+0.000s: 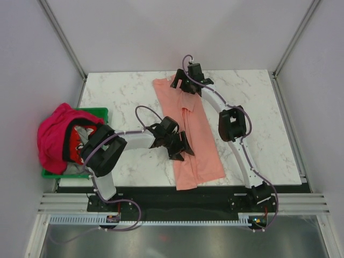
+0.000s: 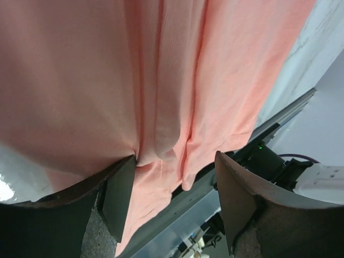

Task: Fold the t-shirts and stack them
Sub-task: Fold the tshirt

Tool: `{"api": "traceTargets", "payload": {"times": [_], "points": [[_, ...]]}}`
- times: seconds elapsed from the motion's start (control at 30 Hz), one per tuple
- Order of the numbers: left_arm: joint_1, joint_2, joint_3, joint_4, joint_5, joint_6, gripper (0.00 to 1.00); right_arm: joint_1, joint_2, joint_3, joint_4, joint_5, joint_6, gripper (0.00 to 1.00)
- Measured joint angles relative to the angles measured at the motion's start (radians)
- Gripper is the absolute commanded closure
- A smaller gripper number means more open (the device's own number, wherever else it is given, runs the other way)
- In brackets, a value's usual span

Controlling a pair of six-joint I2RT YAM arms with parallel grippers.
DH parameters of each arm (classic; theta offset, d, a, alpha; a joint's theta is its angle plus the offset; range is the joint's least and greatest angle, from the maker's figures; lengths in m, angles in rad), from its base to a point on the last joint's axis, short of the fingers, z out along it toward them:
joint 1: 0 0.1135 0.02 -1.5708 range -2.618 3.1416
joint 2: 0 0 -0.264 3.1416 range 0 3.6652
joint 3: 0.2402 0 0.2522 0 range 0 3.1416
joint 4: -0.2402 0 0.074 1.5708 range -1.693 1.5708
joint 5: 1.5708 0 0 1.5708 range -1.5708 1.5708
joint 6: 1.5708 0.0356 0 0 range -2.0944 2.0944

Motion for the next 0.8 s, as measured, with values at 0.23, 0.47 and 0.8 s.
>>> {"api": "traceTargets", "payload": {"times": [0.23, 0.47, 0.8], "points": [[0.005, 0.074, 0.081, -0.017, 0.051, -0.005, 0.31, -0.007, -0.012, -0.062, 0.098, -0.013, 0.013, 0.02], [0.005, 0.053, 0.060, -0.025, 0.028, -0.003, 0.31, -0.016, -0.110, -0.241, 0.161, 0.117, 0.070, 0.03], [0.064, -0.077, -0.028, -0.122, -0.103, 0.036, 0.29, -0.056, -0.201, -0.383, 0.168, 0.230, 0.149, 0.02]]}}
